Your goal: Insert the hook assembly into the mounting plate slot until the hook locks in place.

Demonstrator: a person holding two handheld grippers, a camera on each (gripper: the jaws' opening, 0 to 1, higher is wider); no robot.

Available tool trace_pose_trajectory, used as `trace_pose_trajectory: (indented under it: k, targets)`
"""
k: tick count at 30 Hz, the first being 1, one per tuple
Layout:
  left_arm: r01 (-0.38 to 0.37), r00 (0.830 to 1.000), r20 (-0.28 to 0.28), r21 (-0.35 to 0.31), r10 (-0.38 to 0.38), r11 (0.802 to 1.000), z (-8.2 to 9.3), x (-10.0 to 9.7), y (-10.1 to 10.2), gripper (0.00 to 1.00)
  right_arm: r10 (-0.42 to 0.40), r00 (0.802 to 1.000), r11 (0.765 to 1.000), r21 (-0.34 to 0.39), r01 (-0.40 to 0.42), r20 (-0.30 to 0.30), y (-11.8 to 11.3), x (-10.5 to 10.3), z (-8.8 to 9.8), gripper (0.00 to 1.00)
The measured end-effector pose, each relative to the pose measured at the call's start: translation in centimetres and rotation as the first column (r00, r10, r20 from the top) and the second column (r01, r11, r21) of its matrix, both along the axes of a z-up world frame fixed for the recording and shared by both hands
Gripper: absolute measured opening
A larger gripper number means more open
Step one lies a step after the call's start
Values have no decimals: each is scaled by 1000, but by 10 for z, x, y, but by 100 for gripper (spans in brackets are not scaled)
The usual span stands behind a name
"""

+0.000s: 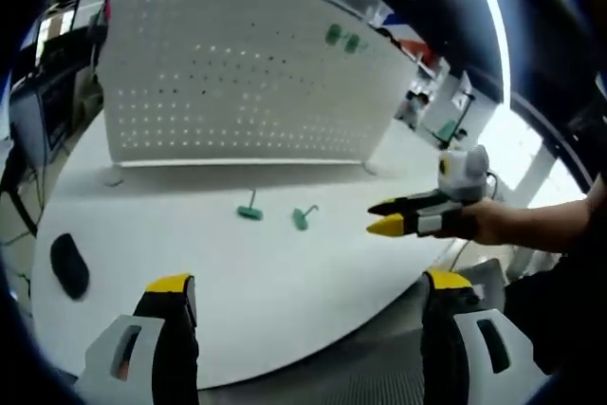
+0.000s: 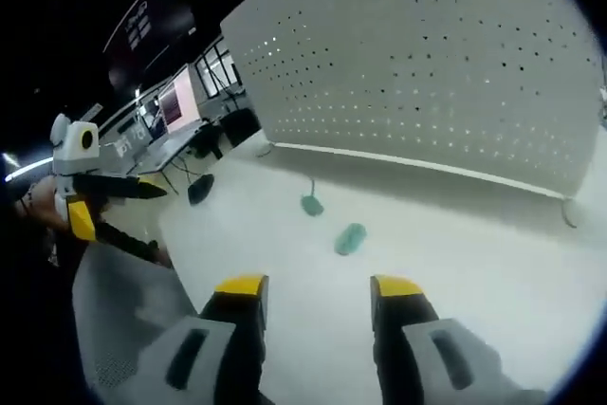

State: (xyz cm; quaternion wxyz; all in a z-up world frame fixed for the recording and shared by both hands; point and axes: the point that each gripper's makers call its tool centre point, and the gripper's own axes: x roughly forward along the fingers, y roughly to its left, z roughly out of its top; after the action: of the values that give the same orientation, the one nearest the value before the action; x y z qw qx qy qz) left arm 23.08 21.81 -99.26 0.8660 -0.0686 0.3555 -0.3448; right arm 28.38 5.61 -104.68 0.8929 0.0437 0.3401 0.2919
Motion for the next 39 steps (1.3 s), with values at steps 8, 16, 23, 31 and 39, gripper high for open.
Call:
trace_pose_trajectory:
  k: [8,16,23,31,39]
  targets:
    - [-8,1000,-9,8,8,1000,-1,2,6,100,95,995,995,-9,-95,-8,36,27,-9,40]
    - [-15,1000,-22,24,15,1000,-7,4,13,100,160,986,987,-14,-161,-45,66,60,-19,36]
    - [-10,999,-41,28,11,1000,-12,2,15,100,213,975,974,-59,-216,-60,89,94,-34,36]
    - [-15,998,-54,29,17,999,-14,3,22,100,216,970,971,-82,-225,-108,103,114,-54,34]
    - [-17,997,-76,37,19,999,-19,0,26,100,199,974,974,-84,-209,-113,105,127,-62,29]
